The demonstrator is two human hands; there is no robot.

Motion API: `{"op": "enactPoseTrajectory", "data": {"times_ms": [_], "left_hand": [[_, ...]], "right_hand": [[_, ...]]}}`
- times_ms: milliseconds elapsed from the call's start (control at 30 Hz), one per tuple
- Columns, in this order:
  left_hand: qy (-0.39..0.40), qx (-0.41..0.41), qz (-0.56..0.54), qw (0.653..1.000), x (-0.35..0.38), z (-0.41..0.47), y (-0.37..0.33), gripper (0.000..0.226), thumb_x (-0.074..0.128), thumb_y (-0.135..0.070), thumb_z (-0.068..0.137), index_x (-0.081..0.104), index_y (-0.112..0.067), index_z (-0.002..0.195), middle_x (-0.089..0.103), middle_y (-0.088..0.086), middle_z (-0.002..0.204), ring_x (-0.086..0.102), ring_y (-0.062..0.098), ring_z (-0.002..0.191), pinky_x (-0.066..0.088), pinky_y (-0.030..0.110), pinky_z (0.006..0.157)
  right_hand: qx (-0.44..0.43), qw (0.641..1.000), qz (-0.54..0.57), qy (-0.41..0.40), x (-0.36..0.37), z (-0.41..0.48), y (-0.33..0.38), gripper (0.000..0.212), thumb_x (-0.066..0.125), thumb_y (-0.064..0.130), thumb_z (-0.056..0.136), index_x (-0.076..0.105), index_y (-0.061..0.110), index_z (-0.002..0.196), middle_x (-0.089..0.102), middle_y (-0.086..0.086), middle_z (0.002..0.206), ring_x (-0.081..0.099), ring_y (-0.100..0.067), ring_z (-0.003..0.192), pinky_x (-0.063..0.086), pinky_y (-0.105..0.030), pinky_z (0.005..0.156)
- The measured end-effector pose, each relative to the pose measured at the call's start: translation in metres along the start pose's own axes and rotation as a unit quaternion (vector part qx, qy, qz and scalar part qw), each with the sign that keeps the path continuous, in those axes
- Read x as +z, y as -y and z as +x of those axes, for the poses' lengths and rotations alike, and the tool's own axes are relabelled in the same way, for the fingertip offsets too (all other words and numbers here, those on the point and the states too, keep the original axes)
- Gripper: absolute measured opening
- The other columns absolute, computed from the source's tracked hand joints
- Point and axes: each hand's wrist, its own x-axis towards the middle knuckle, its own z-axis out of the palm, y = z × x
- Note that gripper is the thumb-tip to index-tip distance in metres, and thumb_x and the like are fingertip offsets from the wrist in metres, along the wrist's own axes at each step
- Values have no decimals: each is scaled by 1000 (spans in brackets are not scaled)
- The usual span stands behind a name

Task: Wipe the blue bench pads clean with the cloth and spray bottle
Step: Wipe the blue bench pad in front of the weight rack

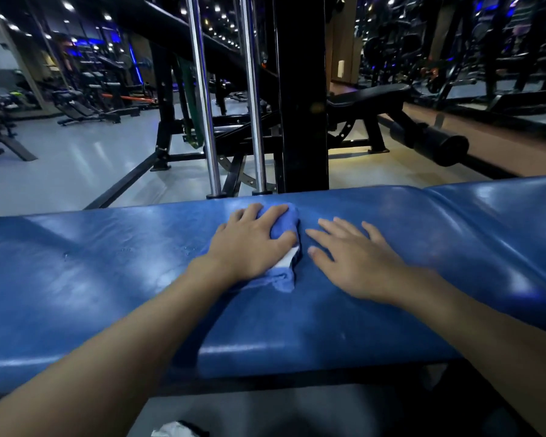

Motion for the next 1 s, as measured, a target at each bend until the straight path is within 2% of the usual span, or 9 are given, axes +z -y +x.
{"op": "enactPoseTrajectory", "data": {"times_ms": [100,200,367,533,767,900,1000], "left_hand": [[5,-8,-15,1000,4,54,13,60,41,-60,91,28,-47,147,32,-2,154,29,30,140,27,49,114],[22,-25,-17,999,4,92,19,62,35,-62,87,27,-49,146,32,1,154,29,34,140,27,51,114],[23,-14,3,1000,6,102,18,59,32,-60,88,28,-46,145,36,4,148,34,38,135,29,51,109],[5,25,-7,1000,2,59,12,62,33,-61,87,32,-42,146,39,1,144,33,35,133,32,49,109],[1,73,28,997,-8,-53,-3,82,11,-69,73,23,-46,151,30,-3,155,27,29,140,28,43,113],[-5,89,47,995,-13,-104,-8,85,7,-69,72,16,-46,153,24,-5,158,20,26,146,26,42,117],[6,90,34,995,-16,-101,-5,84,7,-71,72,15,-48,152,24,-11,156,20,21,145,26,40,116]], "right_hand": [[3,1000,-27,9,5,-2,-1,57,16,55,101,13,38,156,0,11,166,-5,-8,151,-2,-47,122],[2,999,-42,5,4,-2,-1,57,15,55,101,11,39,156,-1,11,166,-6,-8,151,-2,-46,122],[10,1000,-16,-1,3,-2,-1,58,15,57,99,15,40,155,2,14,165,-5,-5,151,-3,-44,122],[21,1000,8,-22,3,-2,2,51,18,51,102,24,41,152,11,14,164,2,-5,150,-1,-42,122],[27,998,38,-44,2,0,1,45,28,39,105,38,35,148,26,13,160,14,-5,149,3,-41,122],[34,998,9,-53,-3,5,2,43,32,44,103,46,36,142,34,12,157,18,-9,148,3,-47,121],[33,998,12,-61,-6,14,5,46,32,46,102,41,36,146,29,12,159,14,-9,150,1,-47,121]]}}
